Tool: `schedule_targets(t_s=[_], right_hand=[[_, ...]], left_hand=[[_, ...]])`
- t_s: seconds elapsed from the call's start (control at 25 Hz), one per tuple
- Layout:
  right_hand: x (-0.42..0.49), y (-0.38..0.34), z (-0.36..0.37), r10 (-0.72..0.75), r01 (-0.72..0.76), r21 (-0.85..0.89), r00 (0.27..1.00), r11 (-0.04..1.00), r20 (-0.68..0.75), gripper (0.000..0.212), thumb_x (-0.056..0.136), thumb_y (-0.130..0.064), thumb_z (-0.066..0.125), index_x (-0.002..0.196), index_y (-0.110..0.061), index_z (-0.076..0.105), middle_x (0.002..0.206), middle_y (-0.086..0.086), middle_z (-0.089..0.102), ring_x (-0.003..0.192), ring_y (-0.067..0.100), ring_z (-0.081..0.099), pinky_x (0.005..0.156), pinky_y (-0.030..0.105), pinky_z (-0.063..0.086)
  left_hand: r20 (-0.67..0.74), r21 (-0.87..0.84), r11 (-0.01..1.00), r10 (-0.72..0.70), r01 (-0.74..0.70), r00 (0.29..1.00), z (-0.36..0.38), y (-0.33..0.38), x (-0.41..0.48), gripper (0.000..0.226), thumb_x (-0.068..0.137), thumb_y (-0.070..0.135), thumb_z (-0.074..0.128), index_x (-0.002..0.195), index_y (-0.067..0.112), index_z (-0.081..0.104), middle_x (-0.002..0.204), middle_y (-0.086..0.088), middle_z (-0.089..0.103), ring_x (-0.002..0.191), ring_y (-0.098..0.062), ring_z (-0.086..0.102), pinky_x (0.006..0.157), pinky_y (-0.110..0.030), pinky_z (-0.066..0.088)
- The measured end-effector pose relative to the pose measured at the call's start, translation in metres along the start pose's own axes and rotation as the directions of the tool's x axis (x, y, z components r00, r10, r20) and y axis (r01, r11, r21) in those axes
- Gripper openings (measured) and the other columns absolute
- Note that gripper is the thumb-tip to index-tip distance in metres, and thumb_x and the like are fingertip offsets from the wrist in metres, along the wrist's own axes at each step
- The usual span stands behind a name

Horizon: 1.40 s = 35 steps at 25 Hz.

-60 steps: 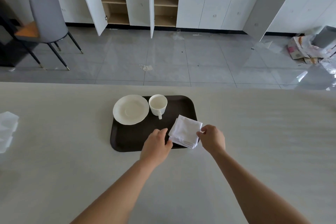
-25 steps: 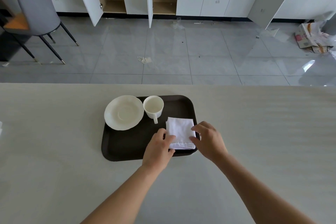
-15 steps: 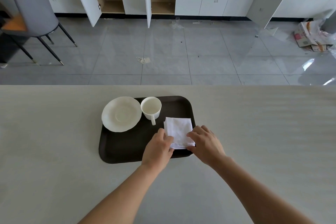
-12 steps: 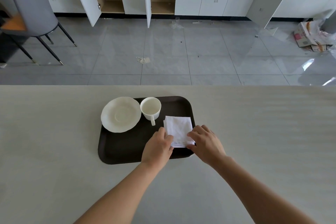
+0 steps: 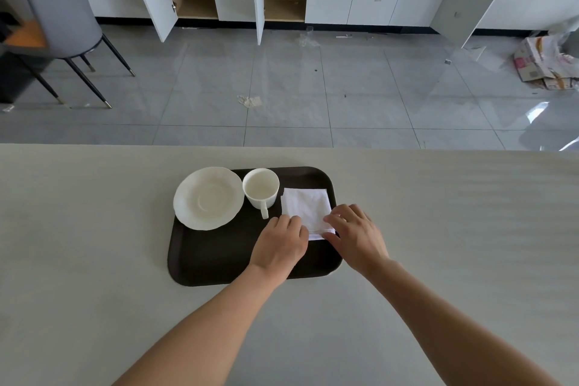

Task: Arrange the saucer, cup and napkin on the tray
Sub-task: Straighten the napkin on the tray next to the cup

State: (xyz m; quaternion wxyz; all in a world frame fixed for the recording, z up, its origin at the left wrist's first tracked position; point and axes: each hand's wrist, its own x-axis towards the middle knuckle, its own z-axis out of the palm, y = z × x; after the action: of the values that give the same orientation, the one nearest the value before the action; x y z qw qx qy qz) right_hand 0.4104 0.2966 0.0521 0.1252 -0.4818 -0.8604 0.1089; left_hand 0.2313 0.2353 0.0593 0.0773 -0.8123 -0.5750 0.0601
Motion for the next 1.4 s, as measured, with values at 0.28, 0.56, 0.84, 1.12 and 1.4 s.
schedule_targets(t_s=[0.28,0.56,0.84,1.12,1.4], right_hand=[[0.01,0.011,0.002,-0.036,0.037,-0.002,0.998,0.999,0.05,0.035,0.072,-0.027,0.084,0.104,-0.016,0.073,0.105,0.001,0.068,0.096,0.029,0.061,0.078,0.04,0.053],[0.025,0.012,0.009,-0.034,0.034,0.017,0.999,0.999,-0.013,0.028,0.073,-0.018,0.084,0.1,-0.014,0.075,0.102,0.002,0.07,0.094,0.031,0.063,0.076,0.041,0.054],[0.029,0.013,0.016,-0.039,0.041,0.036,0.998,0.998,-0.056,0.026,0.073,-0.014,0.083,0.097,-0.014,0.074,0.101,0.001,0.071,0.093,0.031,0.063,0.075,0.042,0.054],[0.032,0.013,0.019,-0.018,0.019,0.036,0.999,0.999,-0.034,0.027,0.075,-0.016,0.081,0.101,-0.014,0.074,0.106,0.002,0.07,0.099,0.032,0.061,0.078,0.044,0.054],[0.034,0.018,0.025,0.023,-0.023,0.011,1.0,1.0,-0.006,0.042,0.091,-0.024,0.066,0.132,-0.014,0.059,0.14,0.001,0.058,0.13,0.029,0.048,0.098,0.047,0.048]], left_hand=[[0.056,0.107,0.993,0.037,-0.043,0.998,-0.007,-0.011,0.018,0.017,0.062,0.001,0.053,0.064,0.016,0.06,0.061,0.0,0.055,0.056,-0.016,0.051,0.05,-0.025,0.042],[0.106,0.125,0.992,0.011,-0.024,0.994,-0.007,-0.01,0.026,0.02,0.067,0.001,0.05,0.071,0.015,0.064,0.065,-0.001,0.058,0.06,-0.017,0.055,0.056,-0.027,0.05],[0.071,0.09,0.995,-0.038,0.031,0.997,0.01,-0.007,0.03,0.014,0.073,0.004,0.068,0.084,0.01,0.064,0.077,-0.007,0.062,0.073,-0.024,0.062,0.069,-0.033,0.055],[0.119,-0.023,0.987,-0.158,0.161,0.98,0.018,-0.002,0.029,0.038,0.091,0.023,0.044,0.122,0.001,0.052,0.128,-0.025,0.056,0.125,-0.039,0.051,0.102,-0.04,0.045],[0.206,-0.208,0.949,-0.194,0.237,0.959,0.033,0.009,0.024,0.076,0.096,0.045,0.029,0.153,0.0,0.004,0.162,-0.027,0.0,0.151,-0.039,-0.004,0.124,-0.047,0.006]])
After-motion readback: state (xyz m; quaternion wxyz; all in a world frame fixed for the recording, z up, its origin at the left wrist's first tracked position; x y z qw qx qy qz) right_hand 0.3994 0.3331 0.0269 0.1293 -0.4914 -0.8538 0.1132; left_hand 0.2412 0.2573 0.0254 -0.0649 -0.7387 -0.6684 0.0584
